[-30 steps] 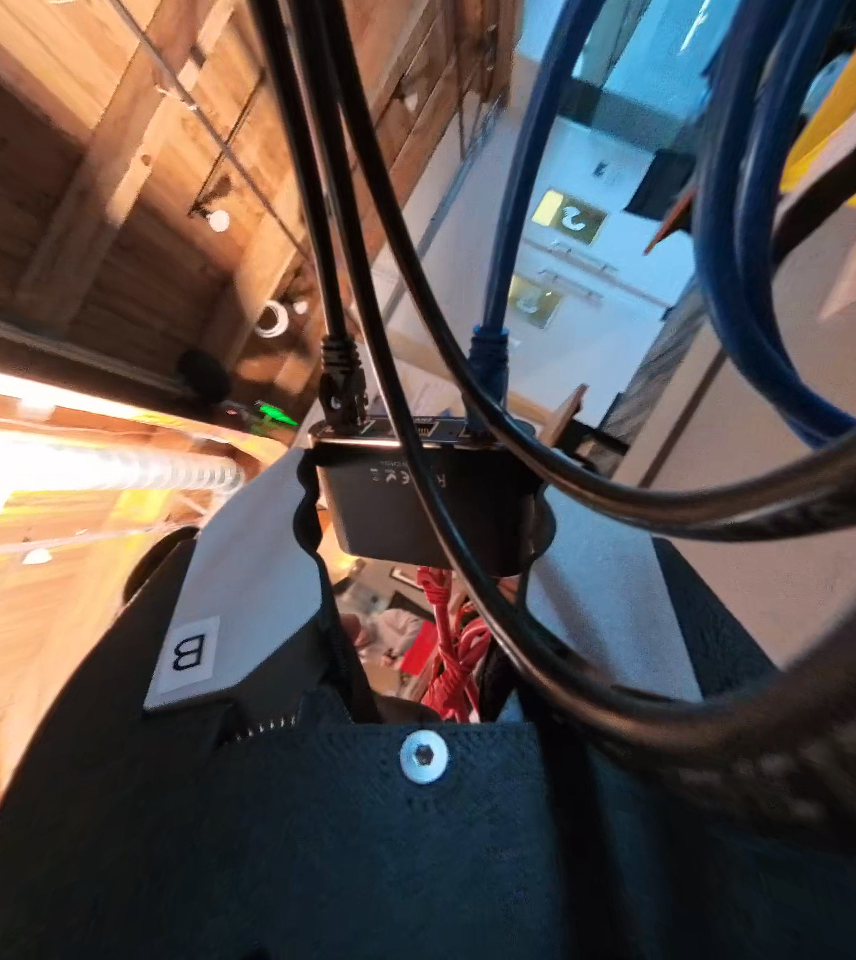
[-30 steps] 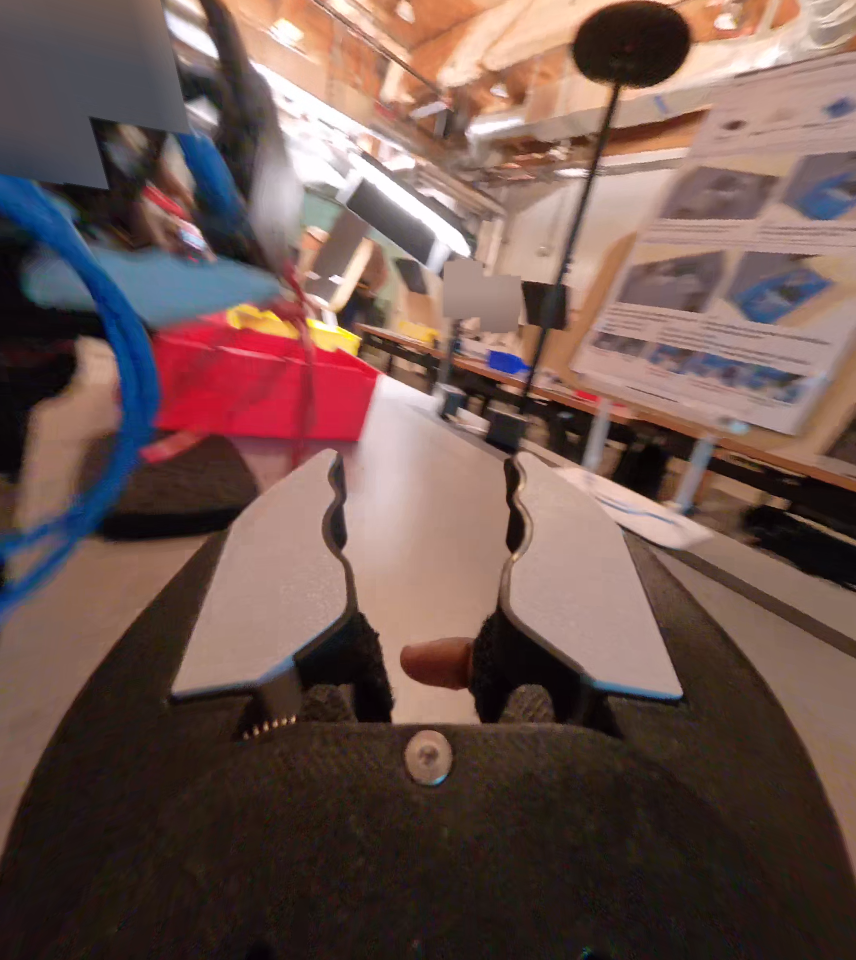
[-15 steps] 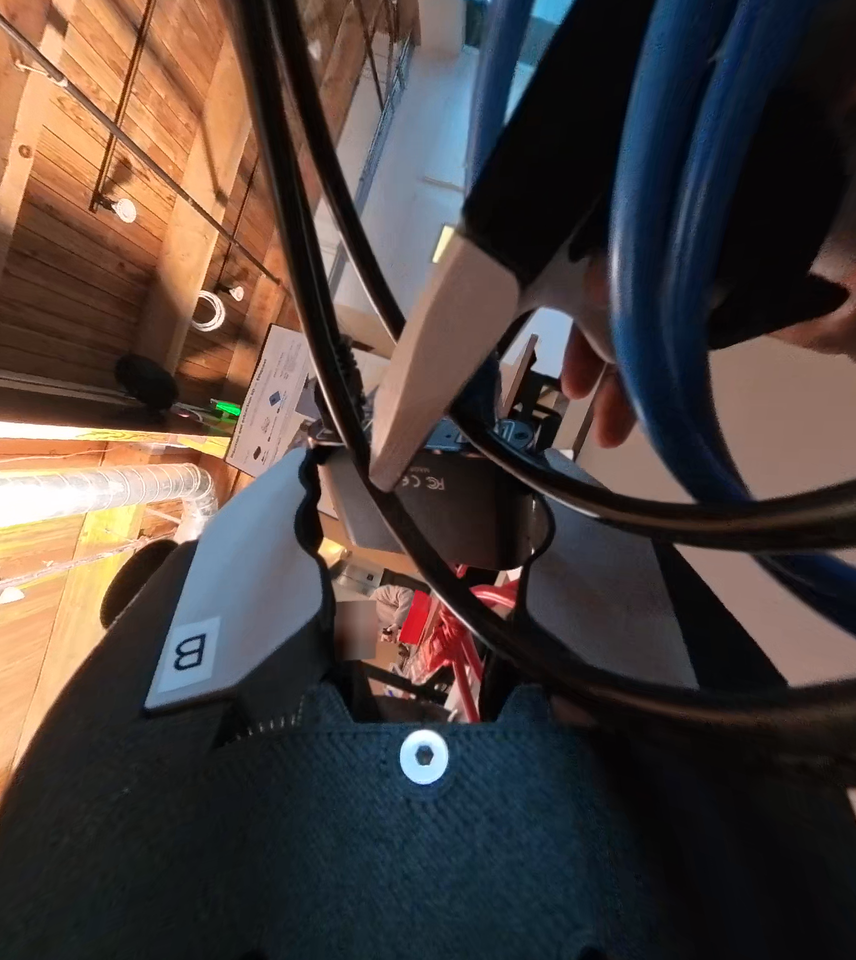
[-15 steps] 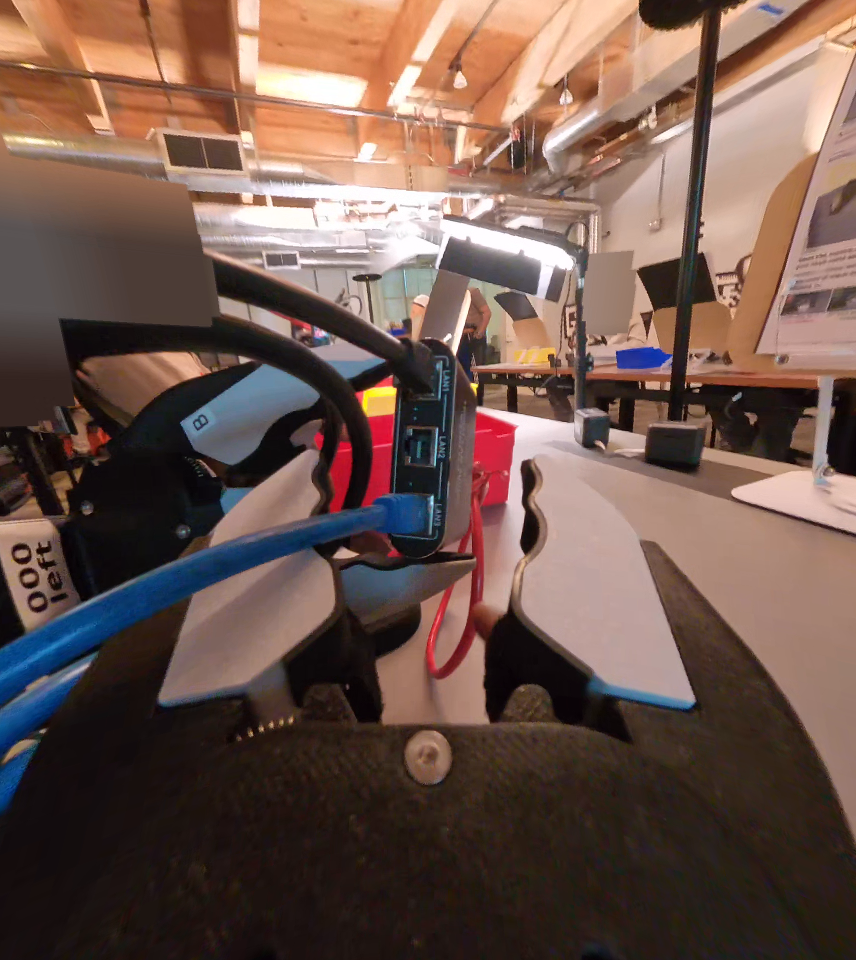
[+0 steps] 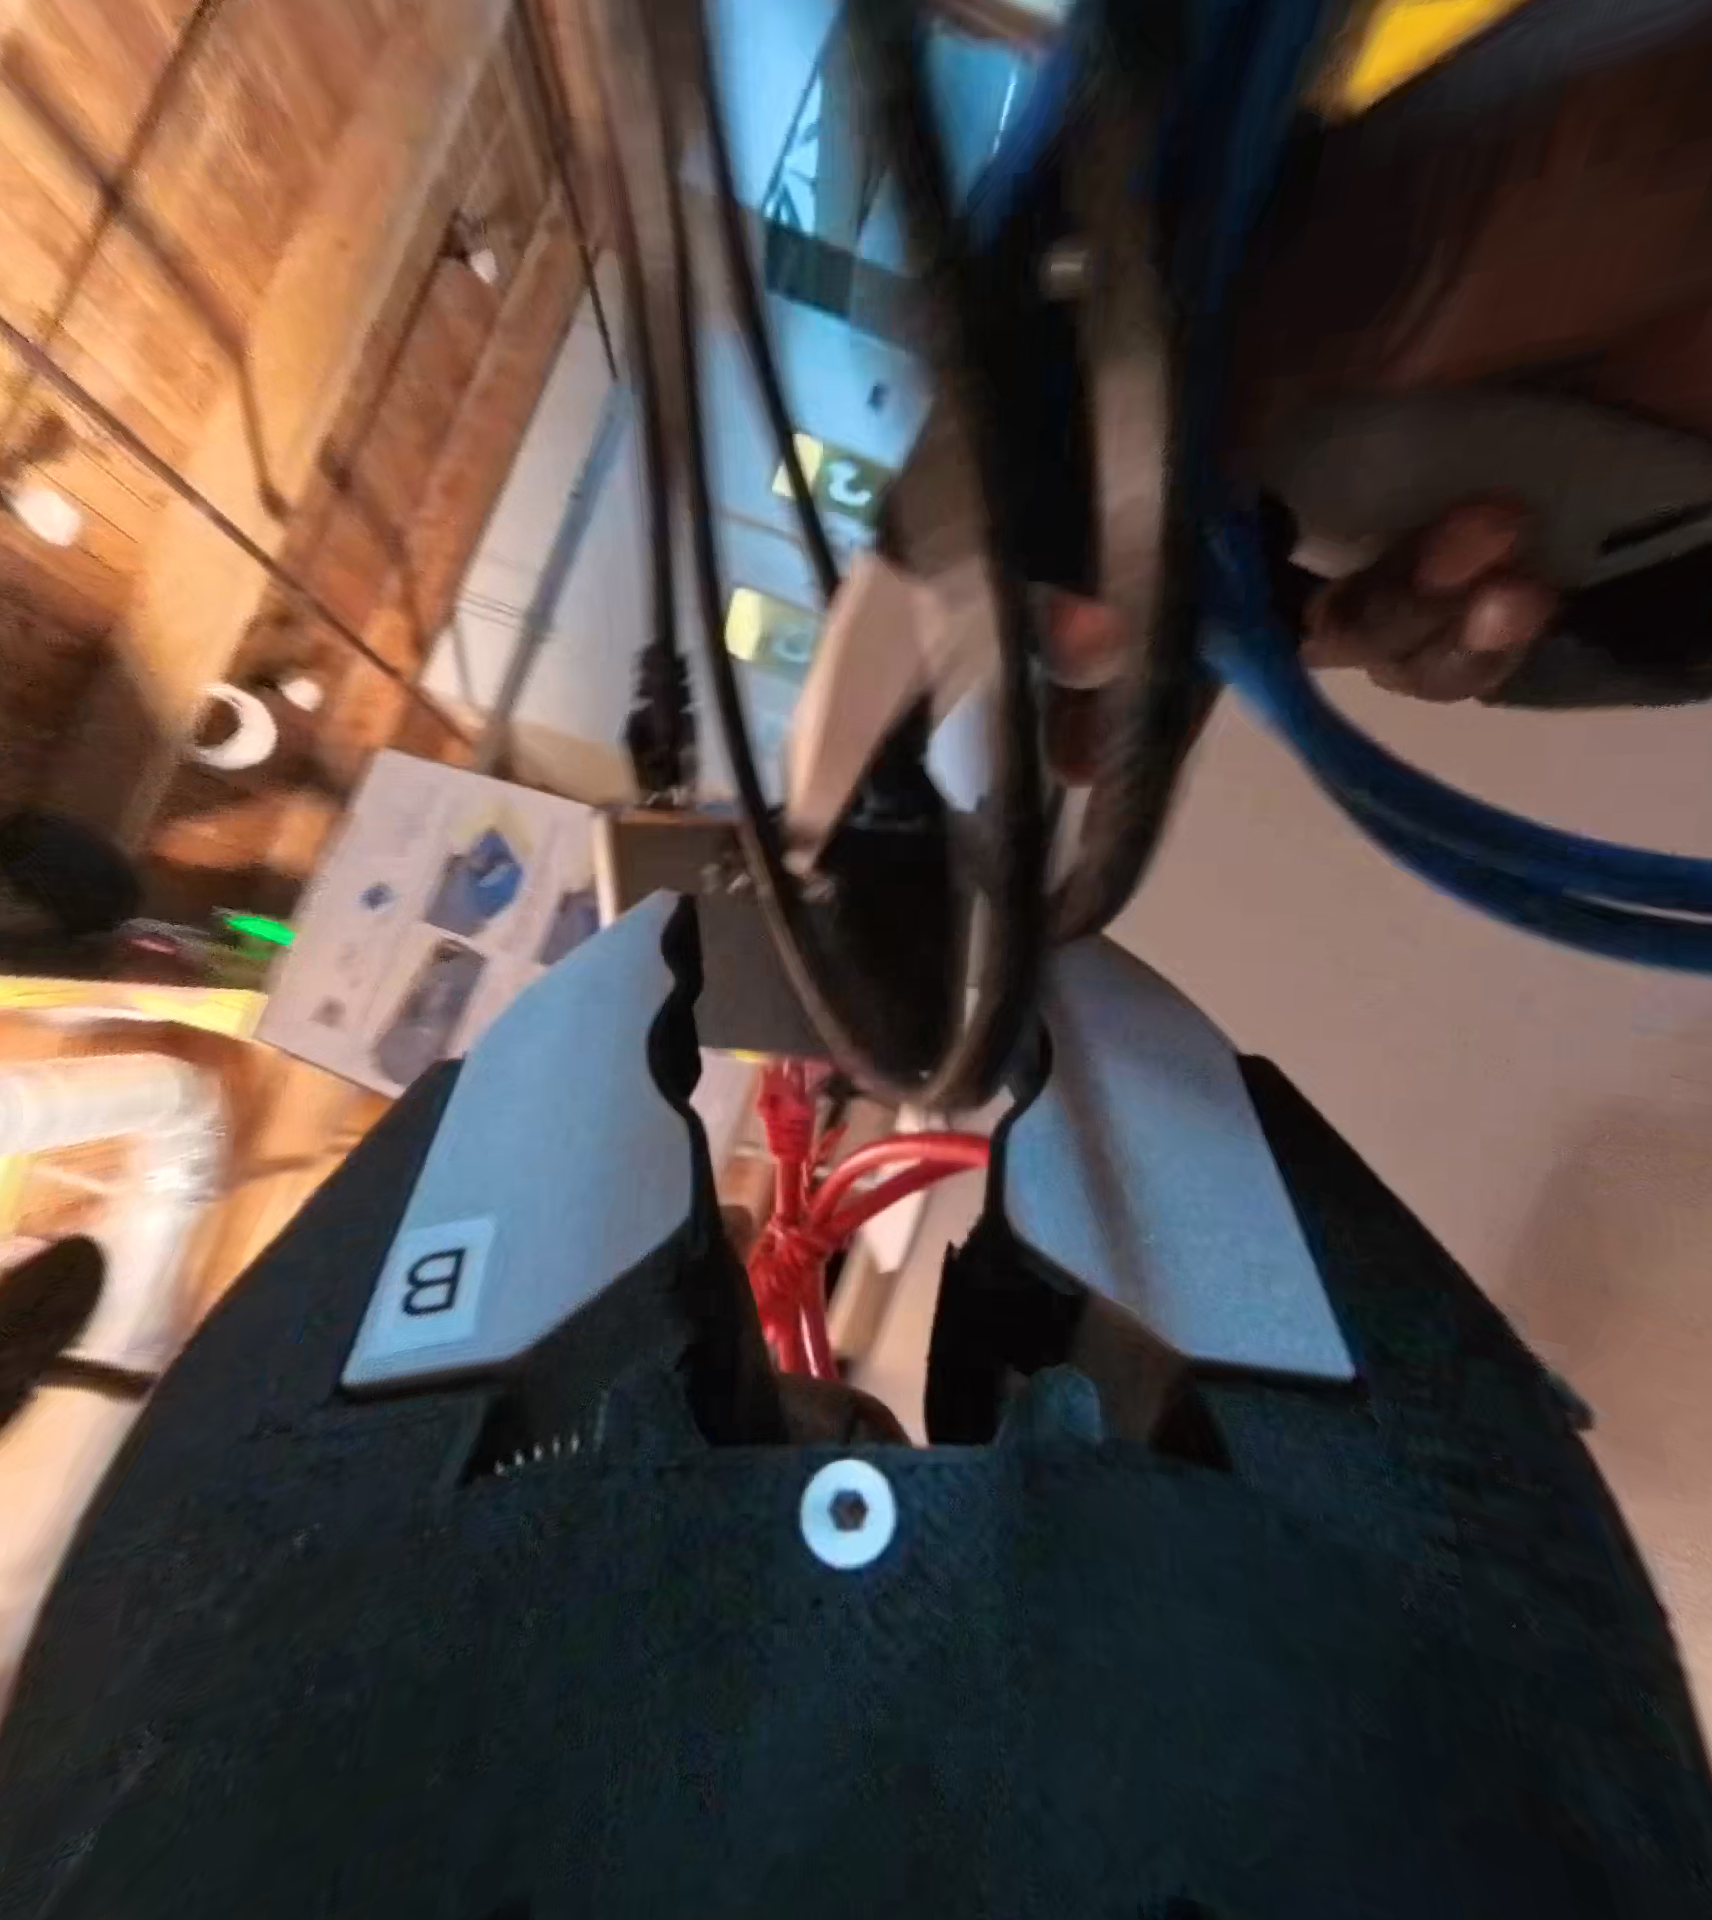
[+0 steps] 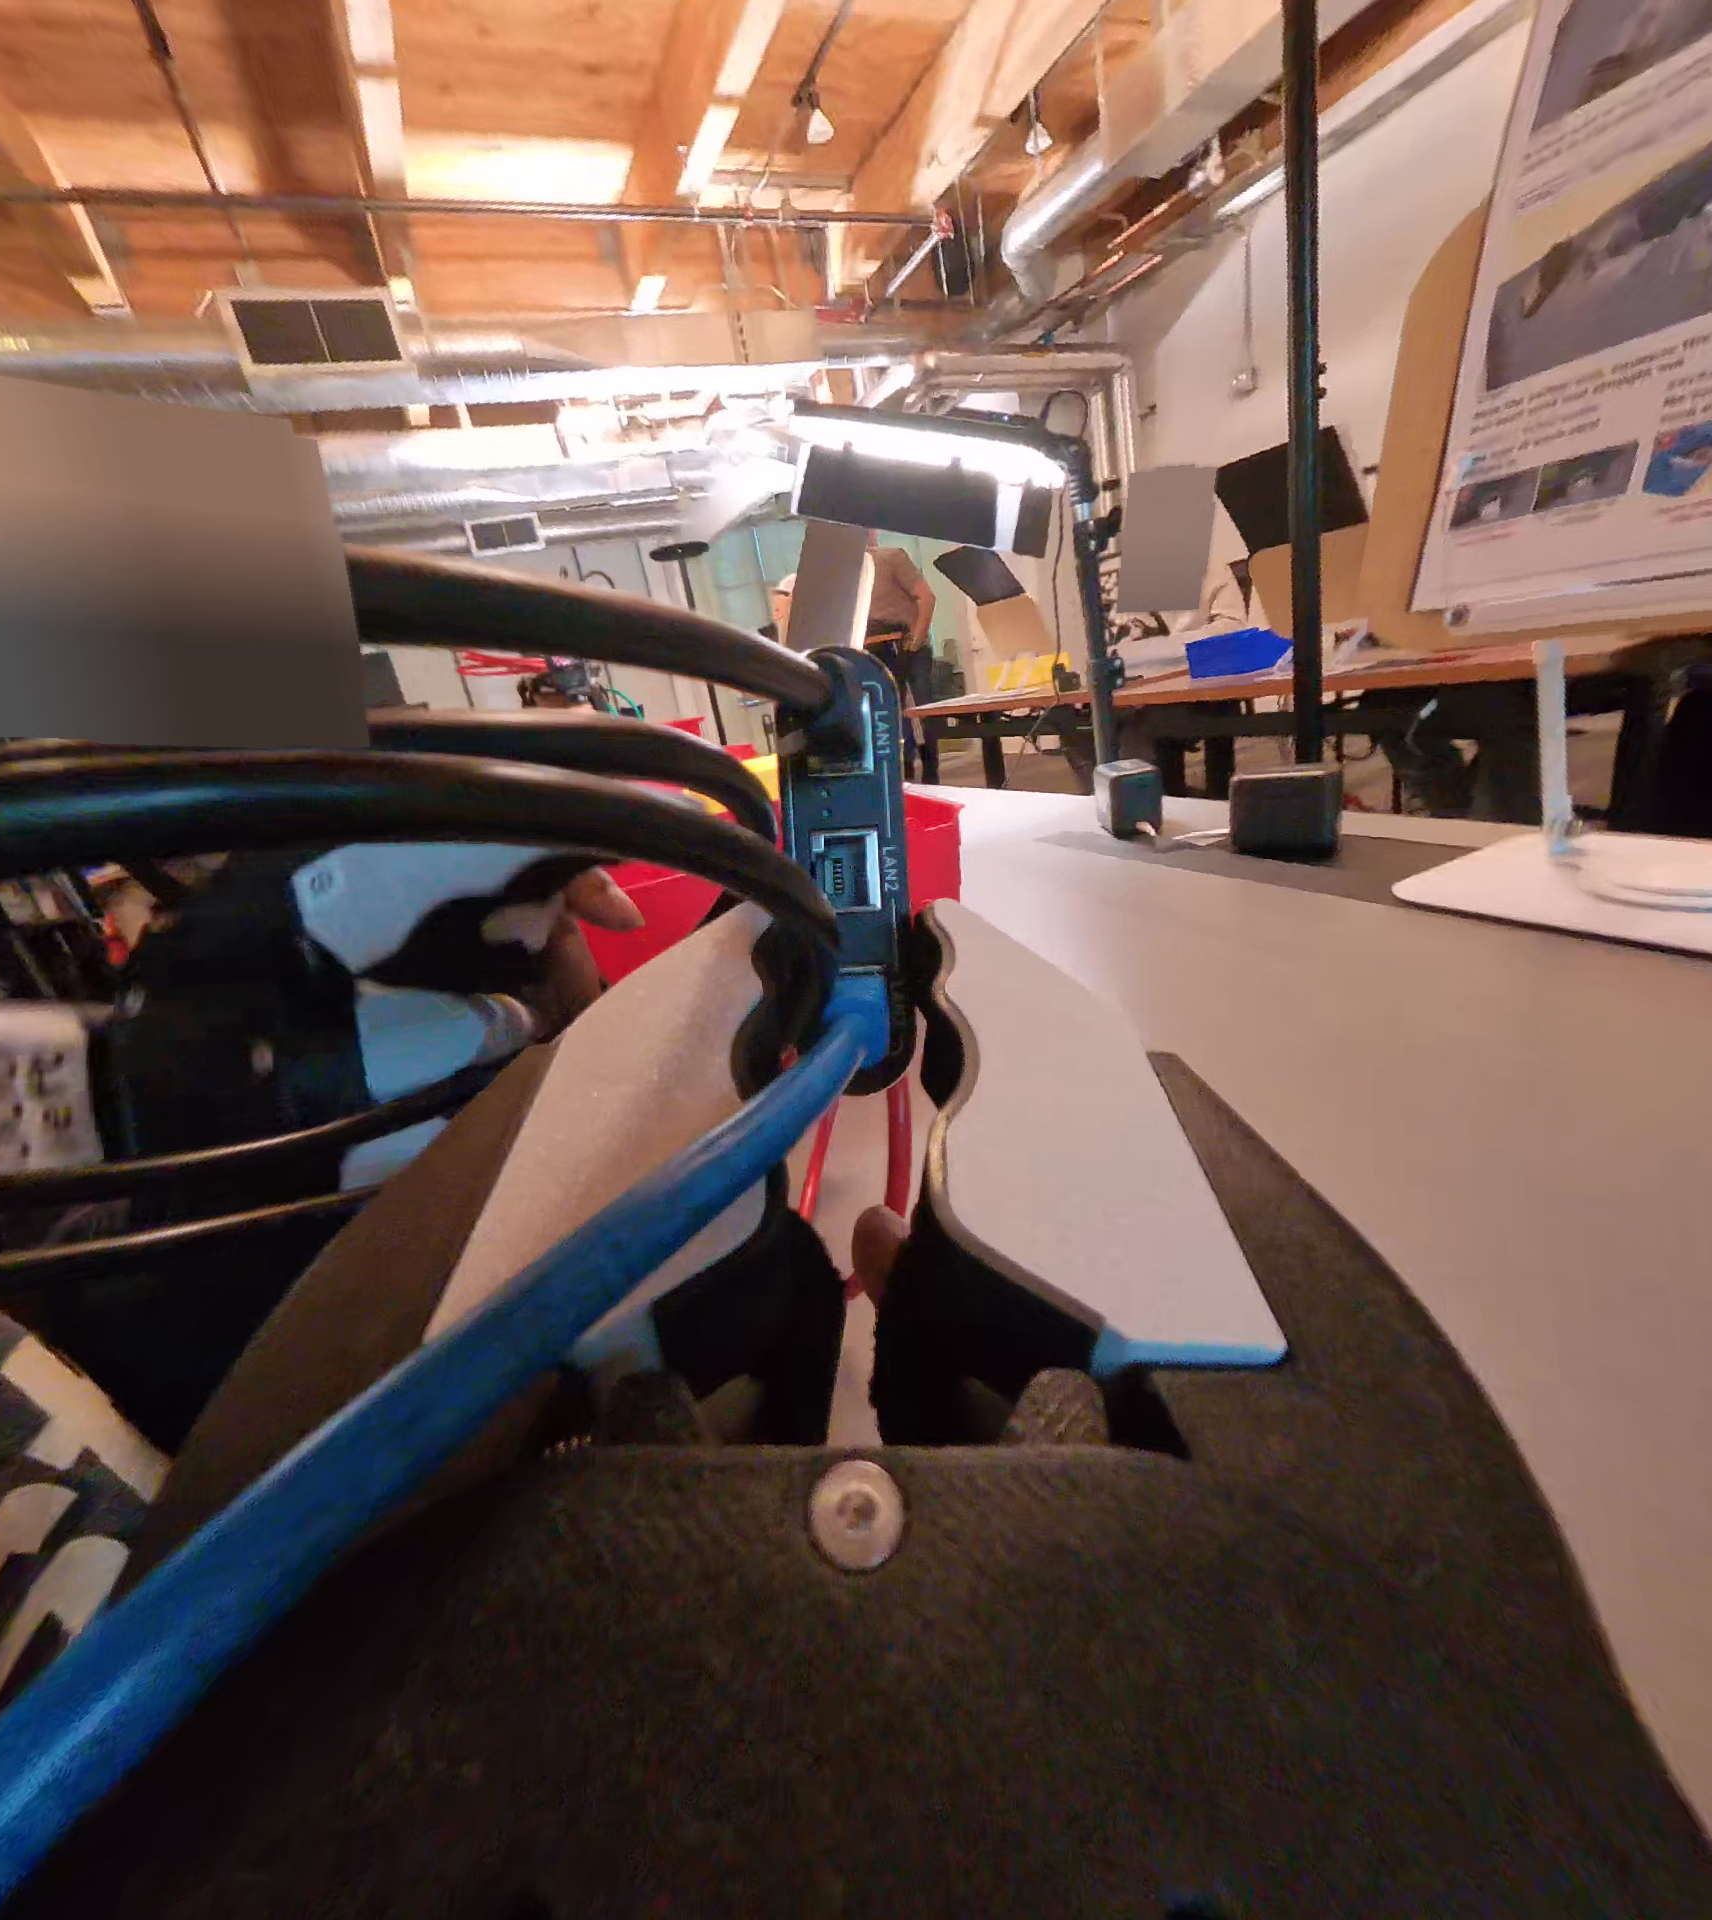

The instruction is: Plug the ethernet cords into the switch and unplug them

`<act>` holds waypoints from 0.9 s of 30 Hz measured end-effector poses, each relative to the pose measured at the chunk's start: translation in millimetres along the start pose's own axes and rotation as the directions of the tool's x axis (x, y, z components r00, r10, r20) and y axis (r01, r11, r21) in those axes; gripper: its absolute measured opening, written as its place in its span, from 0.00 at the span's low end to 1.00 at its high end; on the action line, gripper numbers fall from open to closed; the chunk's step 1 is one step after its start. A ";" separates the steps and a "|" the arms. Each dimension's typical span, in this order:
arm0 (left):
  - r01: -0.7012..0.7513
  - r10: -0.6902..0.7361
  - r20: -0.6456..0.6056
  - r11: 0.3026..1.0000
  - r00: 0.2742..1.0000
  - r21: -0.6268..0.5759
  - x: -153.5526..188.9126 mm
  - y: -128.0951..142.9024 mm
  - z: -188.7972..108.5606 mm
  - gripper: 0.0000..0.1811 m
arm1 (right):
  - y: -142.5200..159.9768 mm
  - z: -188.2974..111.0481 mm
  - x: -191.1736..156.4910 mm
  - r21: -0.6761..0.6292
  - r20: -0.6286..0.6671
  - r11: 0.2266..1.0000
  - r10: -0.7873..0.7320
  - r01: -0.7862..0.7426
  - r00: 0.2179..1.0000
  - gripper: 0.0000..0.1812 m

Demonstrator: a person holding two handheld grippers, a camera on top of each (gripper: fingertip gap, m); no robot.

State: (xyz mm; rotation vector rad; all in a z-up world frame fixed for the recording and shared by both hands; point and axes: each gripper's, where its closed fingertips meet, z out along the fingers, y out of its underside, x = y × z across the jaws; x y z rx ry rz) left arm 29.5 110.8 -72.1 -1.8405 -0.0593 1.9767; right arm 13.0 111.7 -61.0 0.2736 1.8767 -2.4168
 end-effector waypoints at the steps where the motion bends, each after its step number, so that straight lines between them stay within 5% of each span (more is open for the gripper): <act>1: 0.117 -0.116 -0.025 0.993 0.993 0.023 -7.5 1.2 -3.3 0.32 | -1.4 -2.8 3.8 -0.001 0.001 1.000 0.014 -0.014 1.000 0.12; 3: 0.409 -0.396 -0.136 0.908 0.908 0.088 -25.1 0.9 -12.8 0.35 | -6.0 -8.8 6.0 0.005 0.036 0.999 0.038 -0.038 0.999 0.12; 6: 0.815 -0.750 -0.340 0.571 0.567 0.099 -53.6 6.7 -25.9 0.43 | -14.3 -16.5 5.0 0.007 0.109 0.996 0.089 -0.090 0.990 0.12; 9: 0.985 -0.868 -0.466 0.155 0.172 0.075 -94.0 23.7 -39.3 0.53 | -16.4 -24.3 2.9 -0.053 0.186 0.991 0.130 -0.123 0.974 0.12; 11: 0.997 -0.868 -0.494 0.013 0.047 0.071 -119.8 36.1 -44.6 0.53 | -18.4 -28.9 0.5 -0.088 0.233 0.978 0.203 -0.188 0.951 0.12; 12: 0.996 -0.873 -0.482 0.048 0.077 0.074 -124.9 41.0 -42.9 0.53 | -18.7 -30.5 -1.2 -0.104 0.256 0.969 0.242 -0.222 0.936 0.12; 14: 0.971 -0.855 -0.467 0.234 0.226 0.042 -114.0 43.7 -33.1 0.50 | -14.8 -32.1 -6.6 -0.160 0.304 0.944 0.326 -0.290 0.895 0.12; 16: 0.946 -0.790 -0.563 0.321 0.244 -0.041 -84.0 28.4 -22.6 0.47 | -9.1 -31.5 -13.4 -0.202 0.343 0.920 0.388 -0.336 0.856 0.12; 21: 0.933 -0.709 -0.705 0.240 -0.020 -0.267 -13.9 1.3 0.4 0.41 | 0.3 -28.3 -12.3 -0.215 0.322 0.920 0.385 -0.329 0.865 0.12; 24: 0.963 -0.763 -0.646 0.162 -0.015 -0.214 -24.0 16.8 15.1 0.34 | 2.8 -28.4 -5.1 -0.211 0.296 0.915 0.396 -0.345 0.870 0.12; 27: 0.935 -0.821 -0.564 0.264 0.089 -0.236 -11.6 31.4 22.8 0.35 | 10.9 -26.4 9.4 -0.214 0.239 0.900 0.425 -0.380 0.873 0.12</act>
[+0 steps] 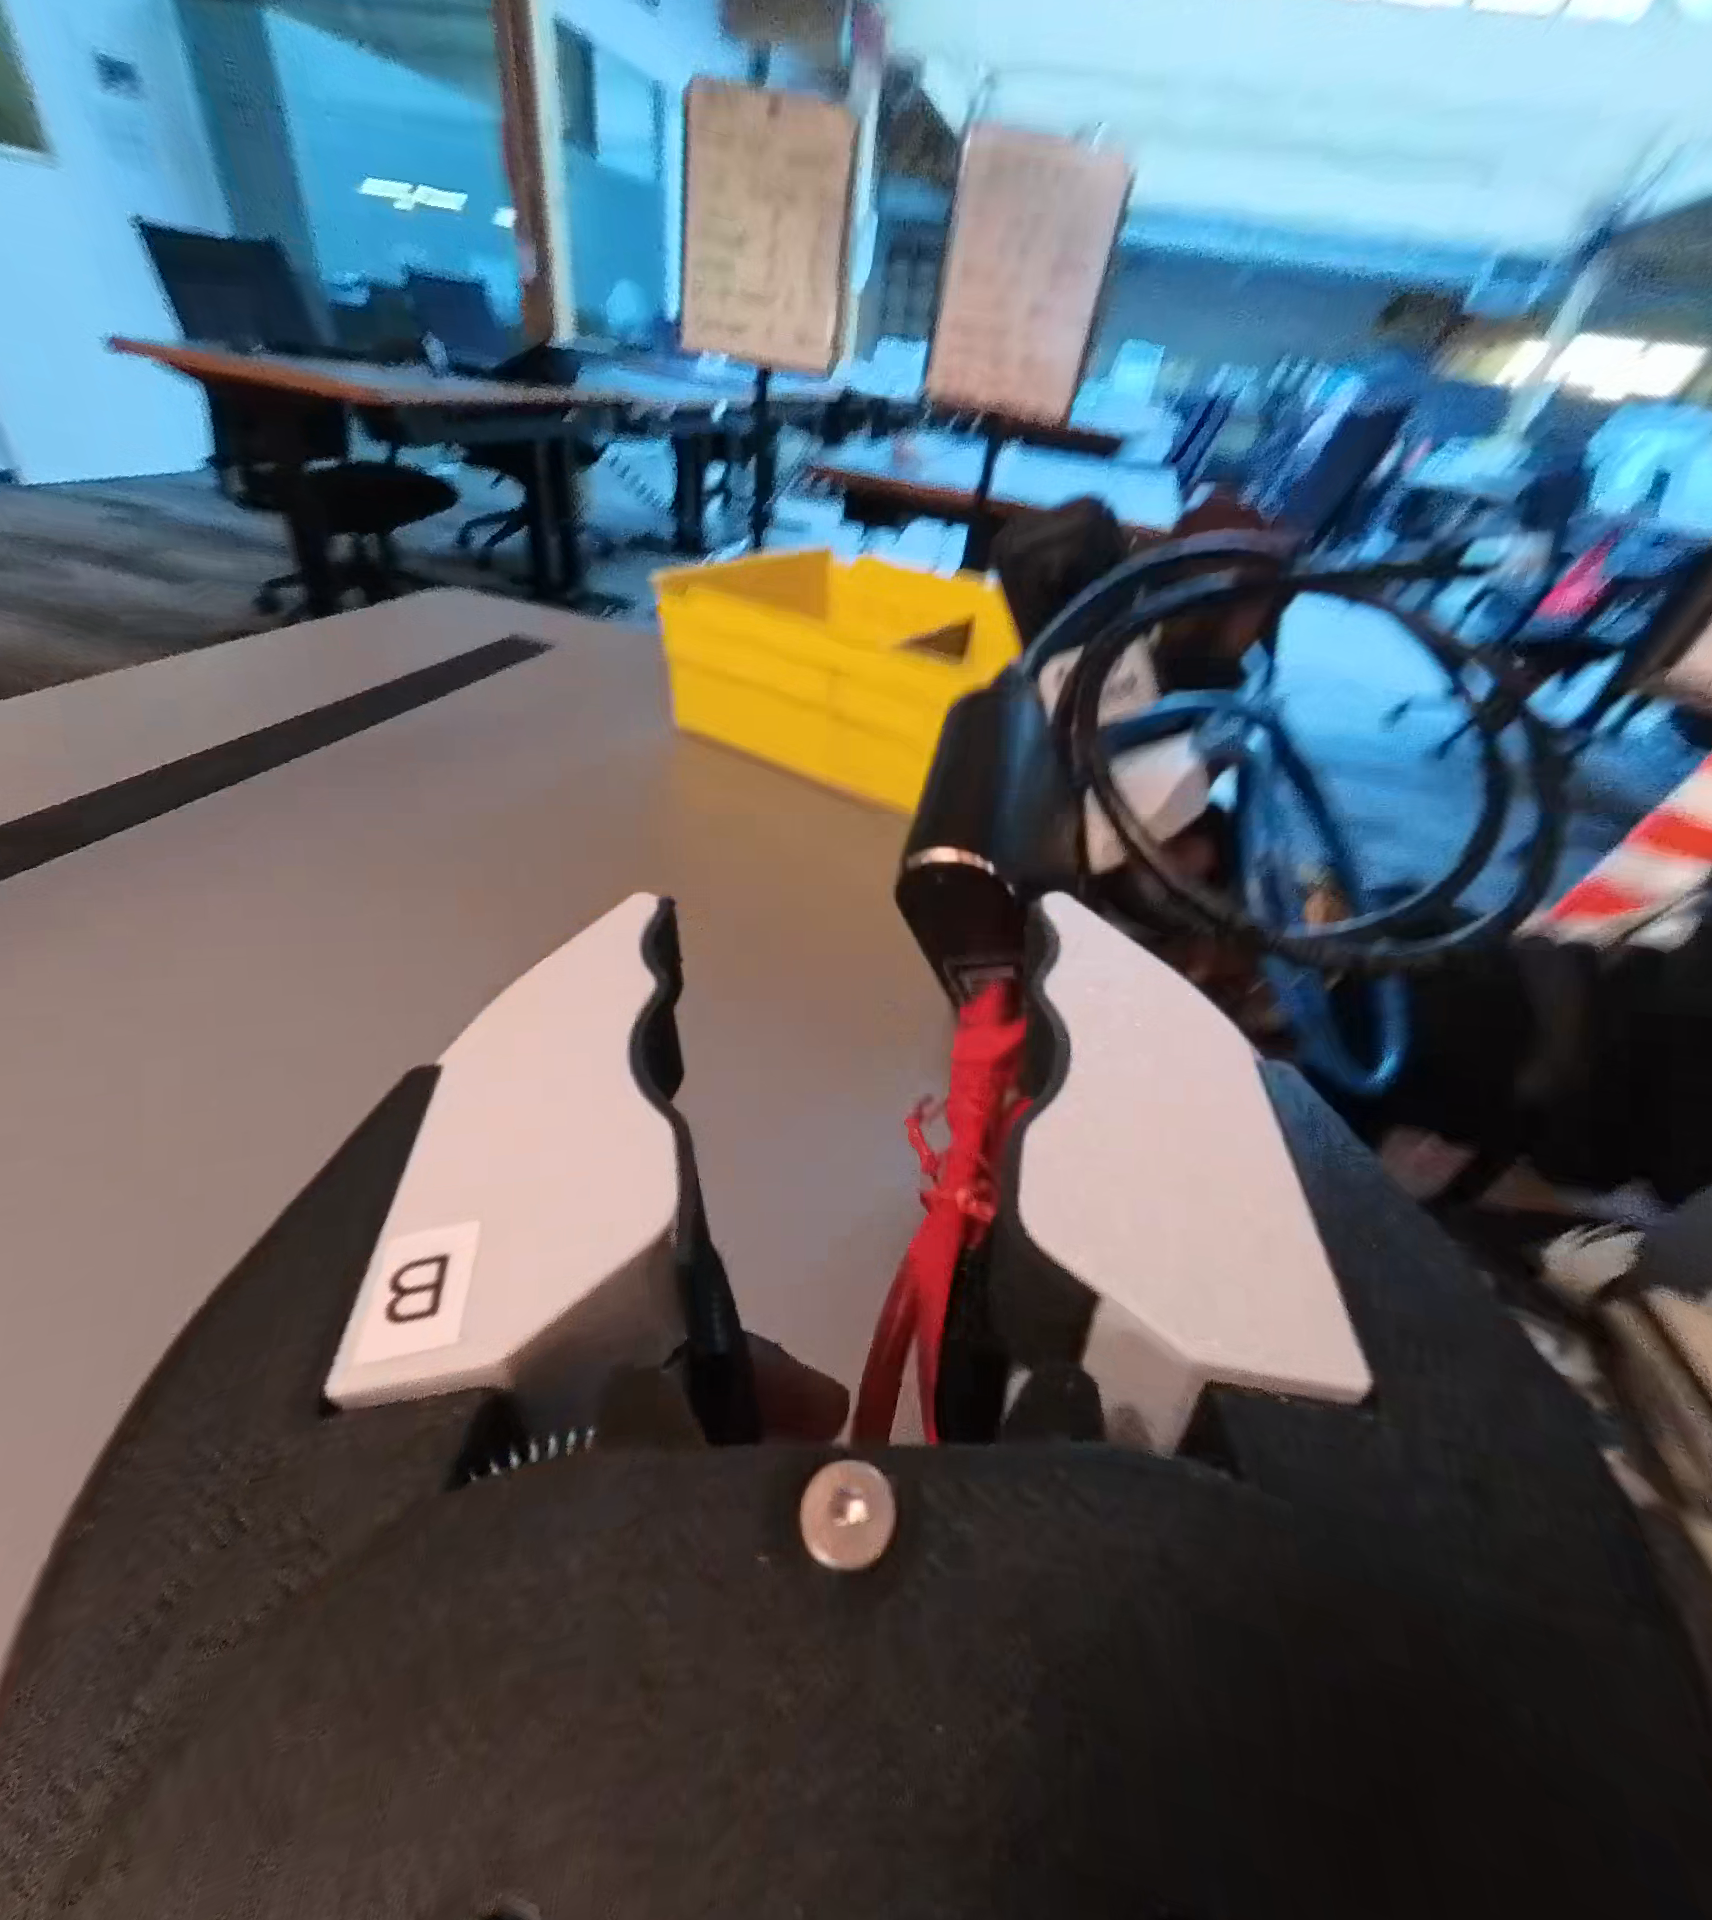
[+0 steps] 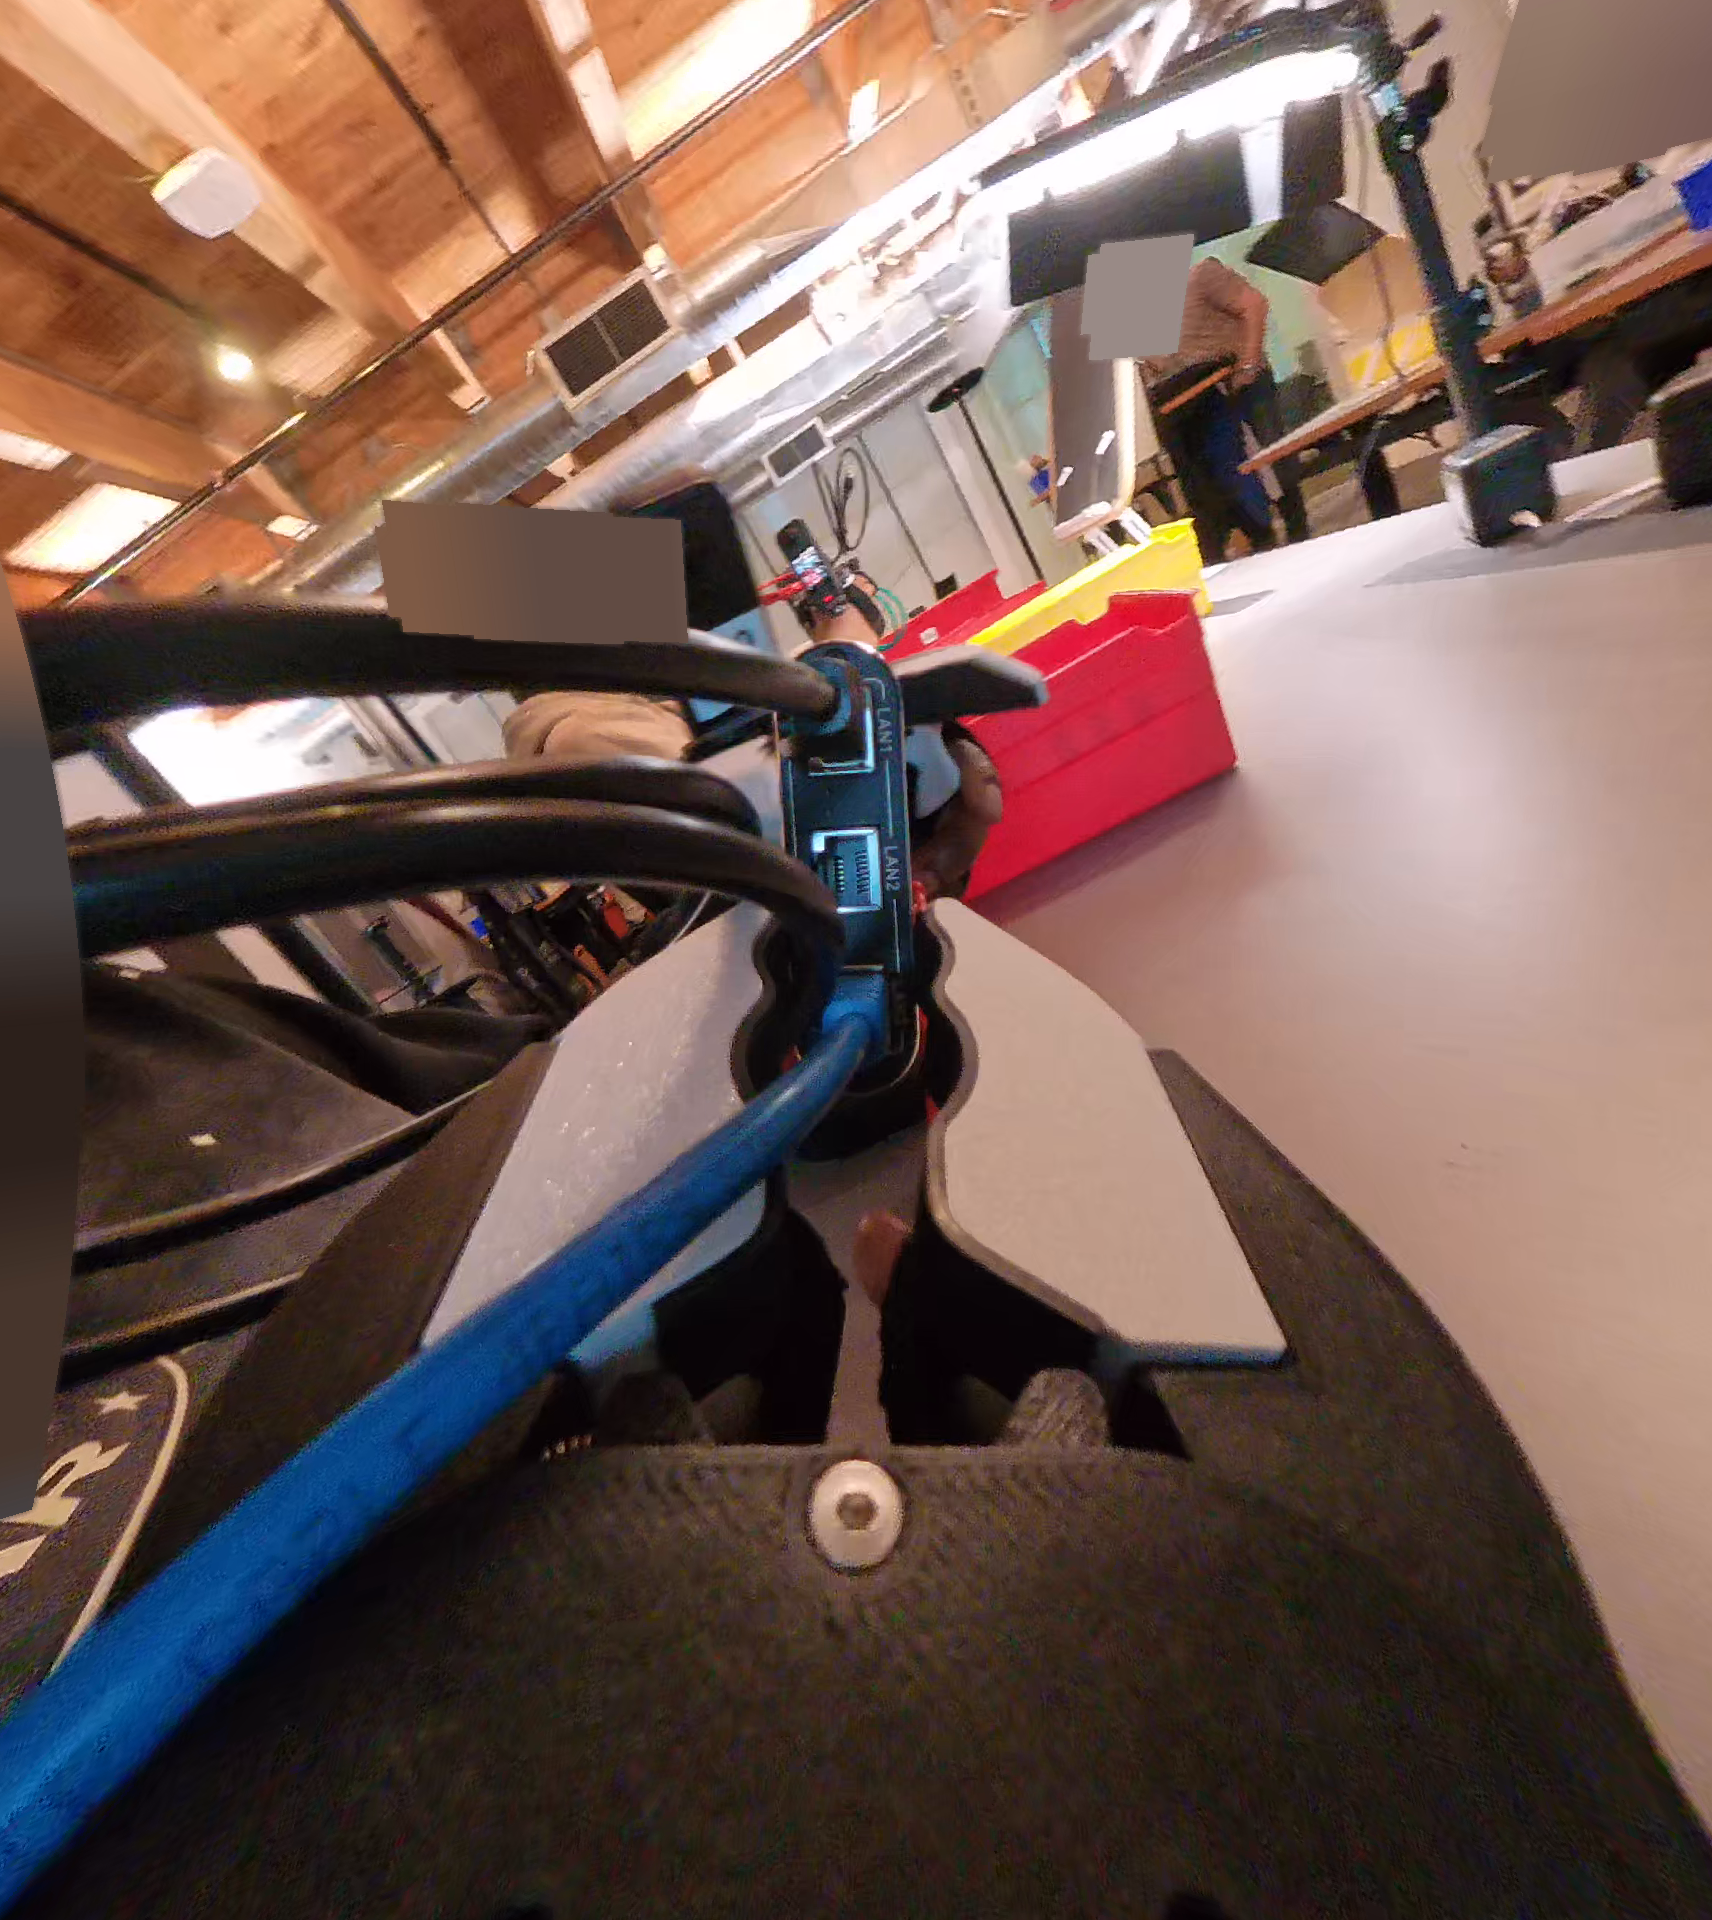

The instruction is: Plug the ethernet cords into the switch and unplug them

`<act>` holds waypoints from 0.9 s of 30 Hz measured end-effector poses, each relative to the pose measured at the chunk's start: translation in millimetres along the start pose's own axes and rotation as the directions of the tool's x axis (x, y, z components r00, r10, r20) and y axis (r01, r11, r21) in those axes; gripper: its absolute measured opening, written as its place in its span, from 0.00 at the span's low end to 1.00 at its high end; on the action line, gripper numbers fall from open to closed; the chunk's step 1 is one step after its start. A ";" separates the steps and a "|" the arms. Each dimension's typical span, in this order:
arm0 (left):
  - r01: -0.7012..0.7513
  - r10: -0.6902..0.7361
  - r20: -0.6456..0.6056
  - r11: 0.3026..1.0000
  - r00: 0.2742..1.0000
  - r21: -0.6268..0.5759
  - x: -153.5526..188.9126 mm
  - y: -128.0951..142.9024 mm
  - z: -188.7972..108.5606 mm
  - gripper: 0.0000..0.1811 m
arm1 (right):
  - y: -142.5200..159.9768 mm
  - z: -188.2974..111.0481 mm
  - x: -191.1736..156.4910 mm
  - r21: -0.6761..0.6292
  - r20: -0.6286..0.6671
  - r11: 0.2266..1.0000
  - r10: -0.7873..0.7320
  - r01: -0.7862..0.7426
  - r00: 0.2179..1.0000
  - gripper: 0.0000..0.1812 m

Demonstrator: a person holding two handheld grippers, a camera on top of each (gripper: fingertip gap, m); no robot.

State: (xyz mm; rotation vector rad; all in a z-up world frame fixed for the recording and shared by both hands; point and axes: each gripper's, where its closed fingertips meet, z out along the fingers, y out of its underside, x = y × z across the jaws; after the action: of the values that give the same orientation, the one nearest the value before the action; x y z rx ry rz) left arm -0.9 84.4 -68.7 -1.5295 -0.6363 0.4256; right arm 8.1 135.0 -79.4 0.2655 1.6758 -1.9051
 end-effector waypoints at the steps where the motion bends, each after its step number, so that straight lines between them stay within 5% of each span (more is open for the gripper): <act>1: -0.052 0.053 0.023 0.997 0.998 -0.064 -1.4 8.9 1.7 0.35 | -0.6 -1.3 4.0 0.002 -0.015 1.000 0.008 -0.008 1.000 0.12; 7: -0.093 0.069 -0.107 0.967 0.992 -0.236 22.8 27.4 17.8 0.34 | 22.4 3.4 0.5 -0.134 0.040 0.991 0.006 -0.001 0.999 0.12; 11: -0.064 0.005 -0.160 0.929 0.987 -0.366 41.2 42.5 29.0 0.20 | 57.6 12.7 0.8 -0.335 0.006 0.930 -0.155 0.148 0.988 0.12; 17: -0.272 0.304 -0.007 0.841 0.953 -0.468 29.6 42.1 26.5 0.30 | 54.3 11.3 -0.6 -0.314 0.018 0.939 -0.142 0.140 0.990 0.12; 27: -0.323 0.355 -0.026 0.814 0.934 -0.482 37.0 39.9 19.2 0.35 | 54.4 11.3 -7.6 -0.307 0.049 0.928 -0.205 0.211 0.977 0.12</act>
State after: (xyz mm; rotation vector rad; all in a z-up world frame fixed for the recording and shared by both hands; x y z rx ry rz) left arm 21.0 123.2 -105.3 -2.1314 -0.5400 0.6238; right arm 46.2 124.2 -119.1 -0.0562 2.0281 -1.7445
